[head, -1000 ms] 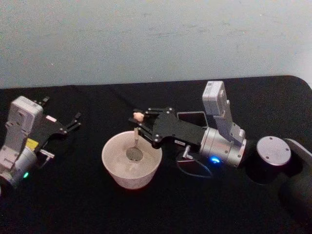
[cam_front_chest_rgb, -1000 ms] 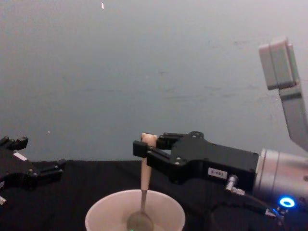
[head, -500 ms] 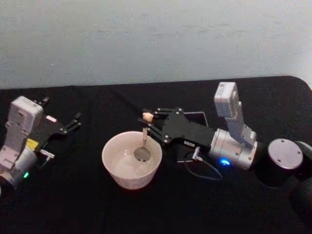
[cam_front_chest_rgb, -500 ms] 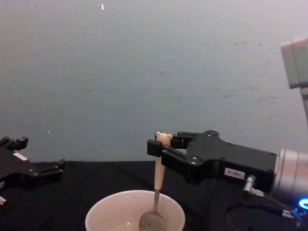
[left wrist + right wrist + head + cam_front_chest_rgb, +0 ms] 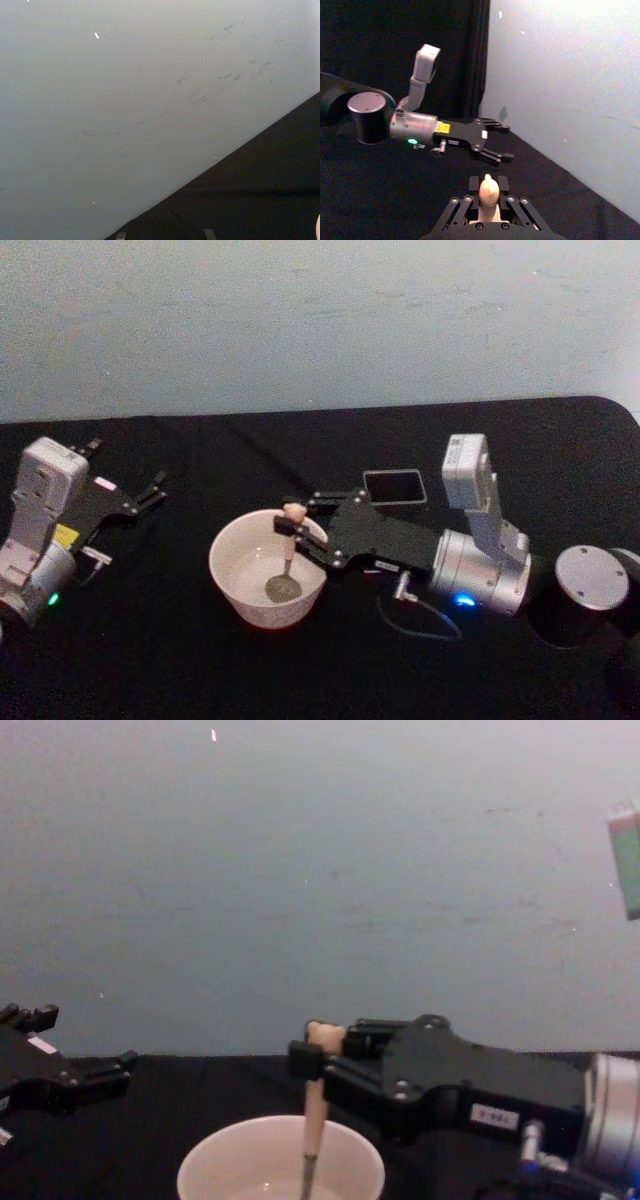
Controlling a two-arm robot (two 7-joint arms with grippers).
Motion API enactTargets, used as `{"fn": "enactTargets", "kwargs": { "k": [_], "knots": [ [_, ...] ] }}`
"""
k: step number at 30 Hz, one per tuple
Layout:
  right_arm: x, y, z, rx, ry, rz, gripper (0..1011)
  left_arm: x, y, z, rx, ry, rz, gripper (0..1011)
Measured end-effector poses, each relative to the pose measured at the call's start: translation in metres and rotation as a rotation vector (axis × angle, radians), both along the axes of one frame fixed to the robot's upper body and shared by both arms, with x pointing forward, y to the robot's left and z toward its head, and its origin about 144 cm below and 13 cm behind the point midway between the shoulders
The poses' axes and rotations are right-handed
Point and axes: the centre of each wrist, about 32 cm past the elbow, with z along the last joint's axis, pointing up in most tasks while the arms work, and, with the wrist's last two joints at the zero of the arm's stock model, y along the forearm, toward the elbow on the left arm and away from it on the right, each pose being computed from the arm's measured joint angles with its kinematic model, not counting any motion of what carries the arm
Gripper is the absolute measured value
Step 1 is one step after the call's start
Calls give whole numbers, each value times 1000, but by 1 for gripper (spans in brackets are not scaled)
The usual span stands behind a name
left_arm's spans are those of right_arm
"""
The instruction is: Pick up the stirring spoon with one hand, stir inside the cup, then place it back in its original position.
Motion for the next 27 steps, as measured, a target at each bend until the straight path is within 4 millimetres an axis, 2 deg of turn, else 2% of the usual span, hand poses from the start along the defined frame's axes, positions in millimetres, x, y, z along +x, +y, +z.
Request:
{"fn": "enactTargets", "kwargs": {
  "k": [14, 21, 27],
  "knots": [
    [10, 28, -1, 7, 4, 32, 214, 0, 0, 0, 0, 0, 0, 1001],
    [22, 33, -1, 3, -2, 2, 214, 0, 0, 0, 0, 0, 0, 1001],
    [30, 28, -2, -1, -3, -39, 214, 0, 0, 0, 0, 0, 0, 1001]
  ]
}}
